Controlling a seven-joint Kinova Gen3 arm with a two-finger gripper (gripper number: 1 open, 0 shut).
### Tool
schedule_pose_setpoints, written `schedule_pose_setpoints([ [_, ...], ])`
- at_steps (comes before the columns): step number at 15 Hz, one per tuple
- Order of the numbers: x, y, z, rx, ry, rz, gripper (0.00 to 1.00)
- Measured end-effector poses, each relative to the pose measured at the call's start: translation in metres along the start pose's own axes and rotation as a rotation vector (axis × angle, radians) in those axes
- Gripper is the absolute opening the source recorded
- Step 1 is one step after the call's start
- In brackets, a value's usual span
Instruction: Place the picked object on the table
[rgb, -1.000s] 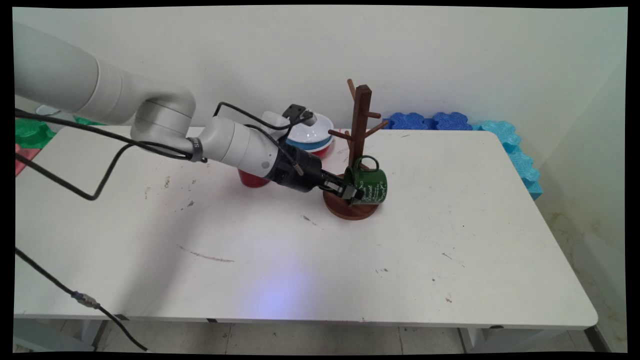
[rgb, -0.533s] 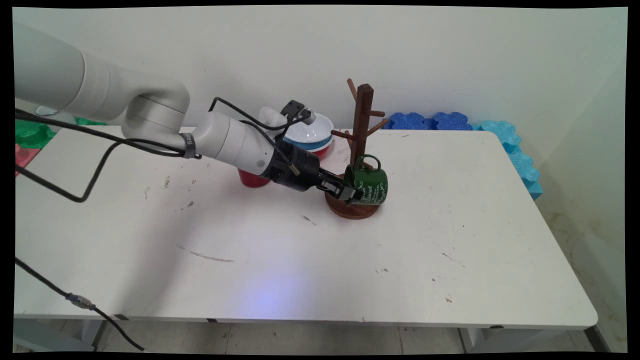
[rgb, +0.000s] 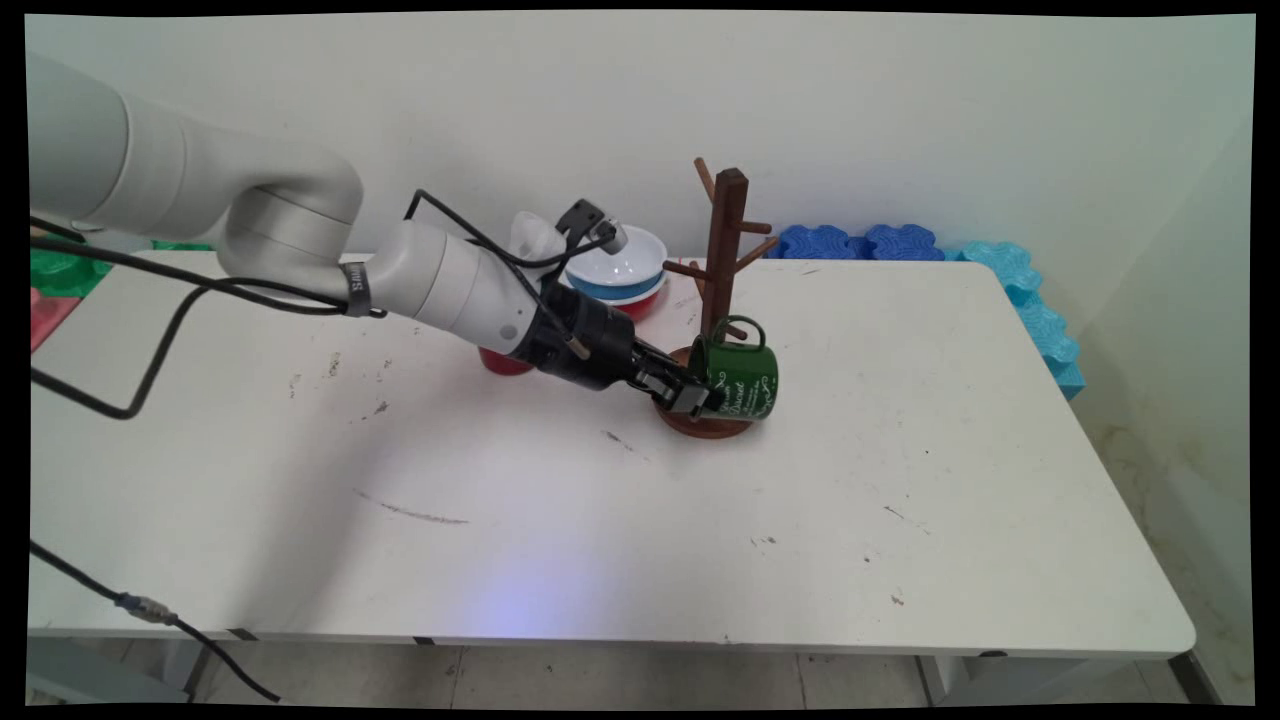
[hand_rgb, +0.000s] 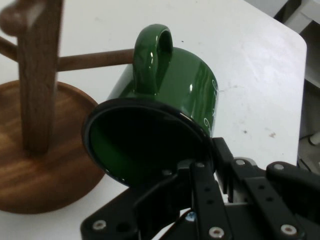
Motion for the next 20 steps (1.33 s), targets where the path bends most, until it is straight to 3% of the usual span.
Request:
schedule_pose_setpoints([
  [10, -0.002, 0.011, -0.023, -0.003, -0.028, 0.083, 0.0],
  [20, -0.009, -0.003, -0.078, 0.083, -0.104, 0.277, 0.0],
])
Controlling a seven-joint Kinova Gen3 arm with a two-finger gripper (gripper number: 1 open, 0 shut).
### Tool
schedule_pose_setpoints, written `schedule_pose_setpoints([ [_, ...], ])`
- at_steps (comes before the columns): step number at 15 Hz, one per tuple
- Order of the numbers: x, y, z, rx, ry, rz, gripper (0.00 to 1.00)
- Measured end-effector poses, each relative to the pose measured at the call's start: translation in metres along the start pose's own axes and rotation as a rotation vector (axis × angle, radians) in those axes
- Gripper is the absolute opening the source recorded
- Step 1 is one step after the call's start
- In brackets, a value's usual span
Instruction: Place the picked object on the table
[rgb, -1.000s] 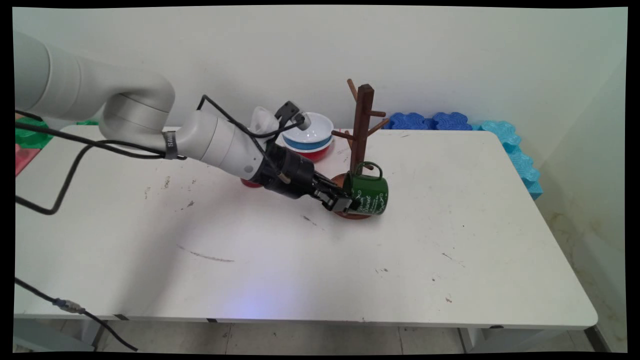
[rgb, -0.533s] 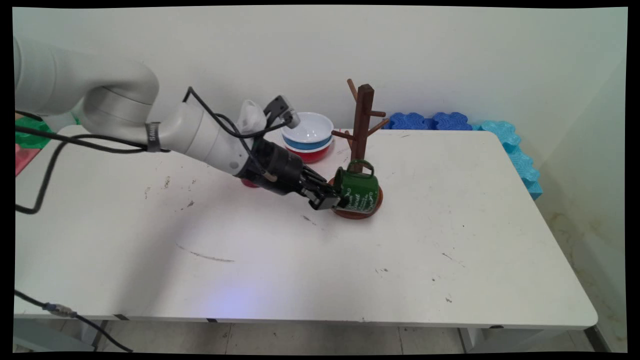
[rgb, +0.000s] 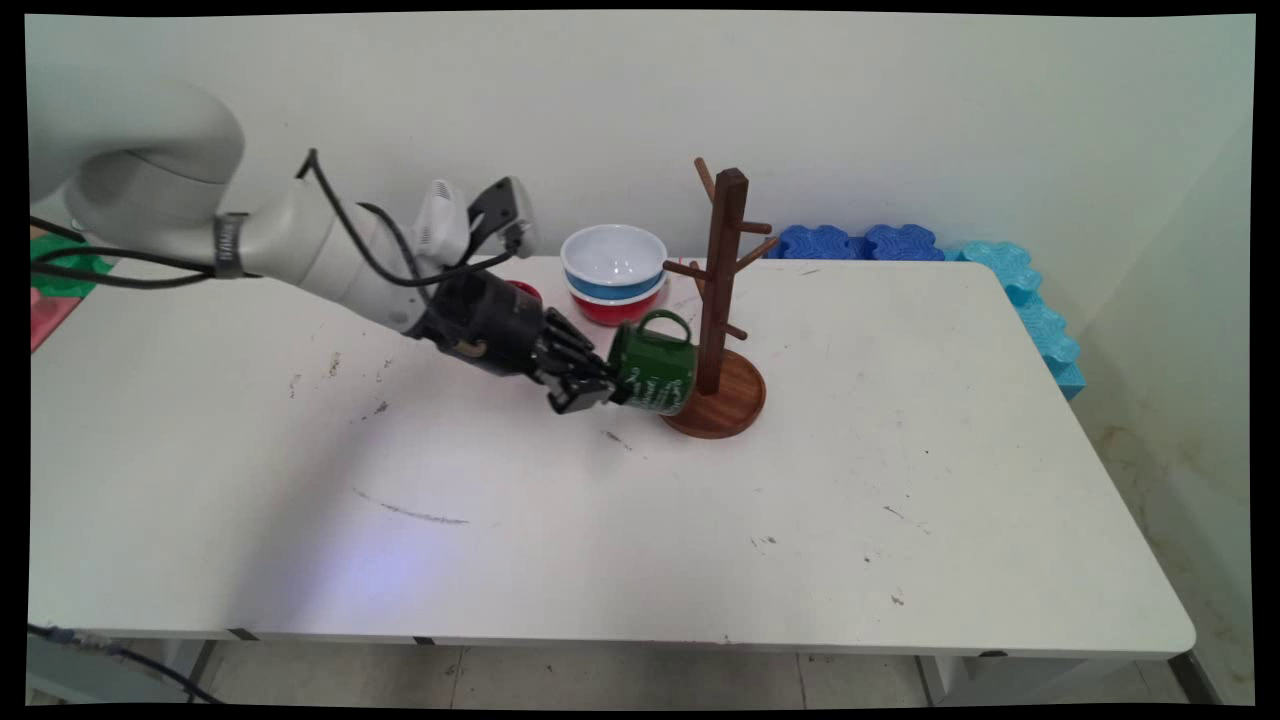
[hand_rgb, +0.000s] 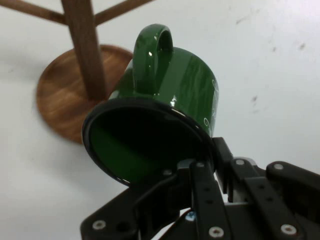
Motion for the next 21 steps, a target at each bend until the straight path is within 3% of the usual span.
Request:
schedule_pose_setpoints([
  [12, -0.024, -0.004, -0.055, 0.116, -0.136, 0.265, 0.0],
  [21, -0.041, -0.007, -0.082, 0.2, -0.237, 0.393, 0.0],
])
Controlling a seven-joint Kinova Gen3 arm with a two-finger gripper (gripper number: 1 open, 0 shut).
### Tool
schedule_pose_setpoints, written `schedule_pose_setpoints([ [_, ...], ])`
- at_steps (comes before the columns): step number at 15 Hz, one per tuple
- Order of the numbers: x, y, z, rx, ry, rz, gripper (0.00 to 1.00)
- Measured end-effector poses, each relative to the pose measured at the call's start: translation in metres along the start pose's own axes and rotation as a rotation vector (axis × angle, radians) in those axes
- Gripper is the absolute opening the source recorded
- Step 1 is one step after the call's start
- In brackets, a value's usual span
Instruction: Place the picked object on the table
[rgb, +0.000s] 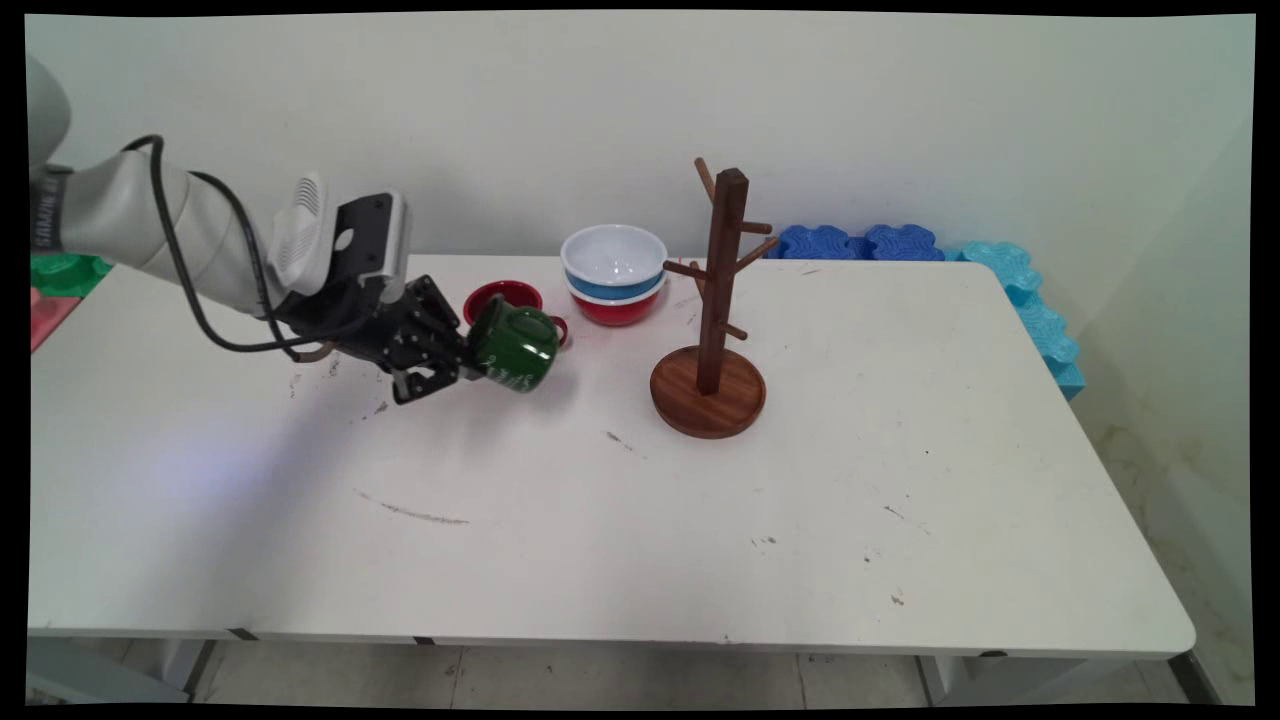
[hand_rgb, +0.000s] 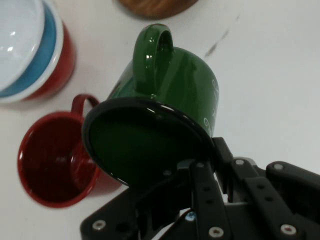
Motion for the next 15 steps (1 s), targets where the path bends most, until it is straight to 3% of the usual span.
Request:
schedule_pose_setpoints([
  [8, -0.023, 0.007, -0.003, 0.036, -0.094, 0.052, 0.0],
  [15, -0.027, 0.017, 0.012, 0.052, -0.138, 0.082, 0.0],
])
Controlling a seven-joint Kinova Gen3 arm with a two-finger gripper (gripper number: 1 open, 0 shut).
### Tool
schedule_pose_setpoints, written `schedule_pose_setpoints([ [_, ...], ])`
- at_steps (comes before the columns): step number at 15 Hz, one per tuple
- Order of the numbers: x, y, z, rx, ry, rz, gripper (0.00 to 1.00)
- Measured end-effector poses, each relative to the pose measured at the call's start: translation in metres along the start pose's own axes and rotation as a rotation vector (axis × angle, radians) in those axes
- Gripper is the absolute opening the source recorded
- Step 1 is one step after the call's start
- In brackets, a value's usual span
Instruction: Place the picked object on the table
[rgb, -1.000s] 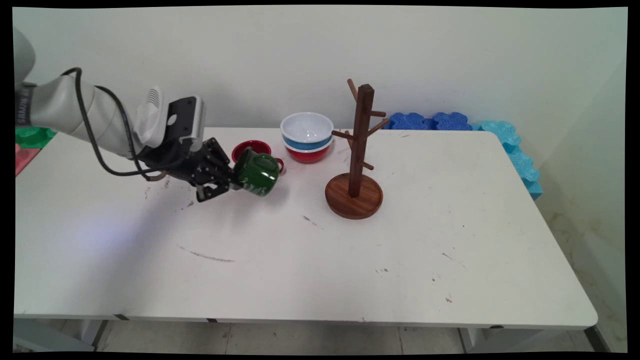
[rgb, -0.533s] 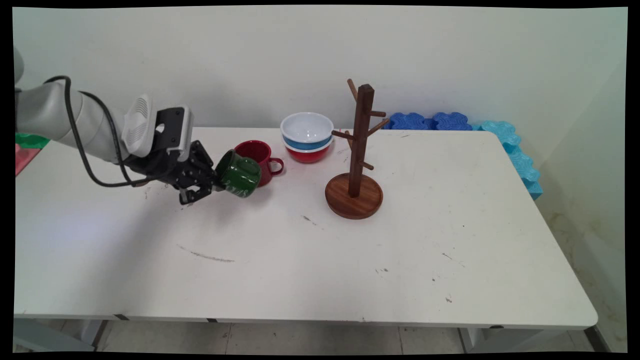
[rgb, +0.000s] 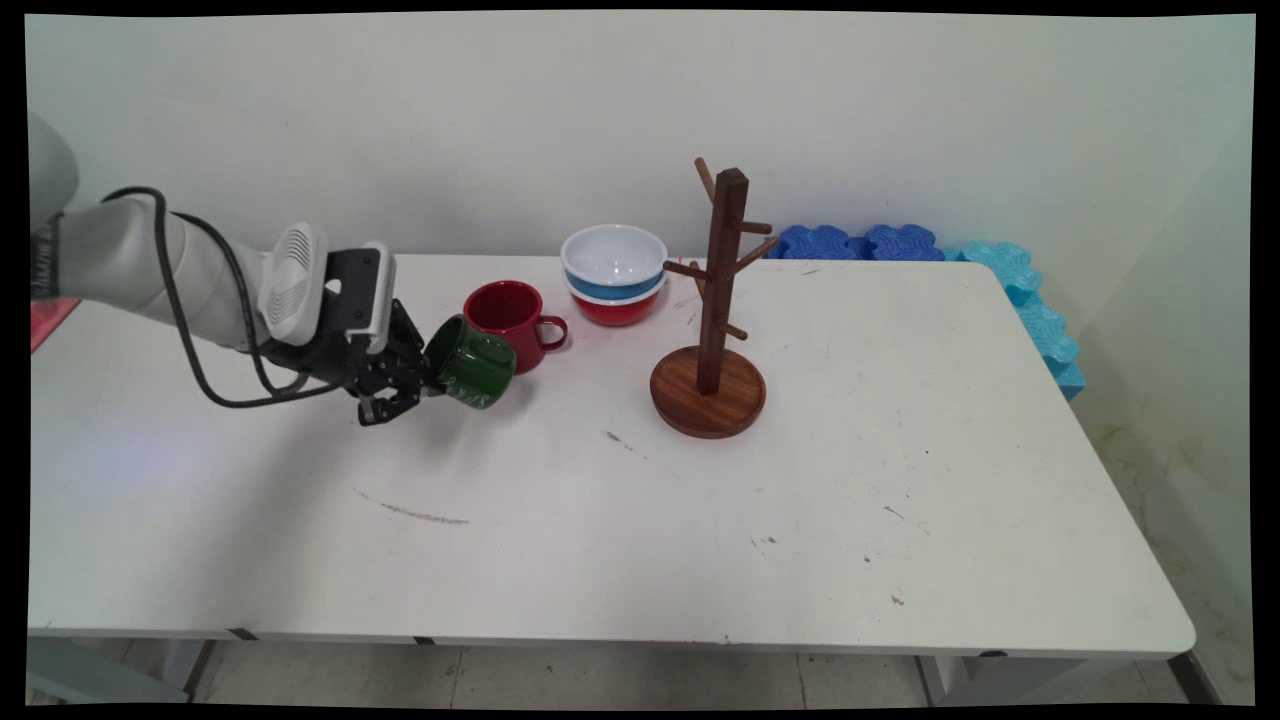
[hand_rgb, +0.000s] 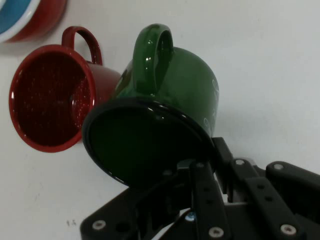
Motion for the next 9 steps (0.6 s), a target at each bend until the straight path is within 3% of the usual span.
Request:
schedule_pose_setpoints([
  [9, 0.002, 0.011, 0.02, 0.02, -0.043, 0.005, 0.0],
])
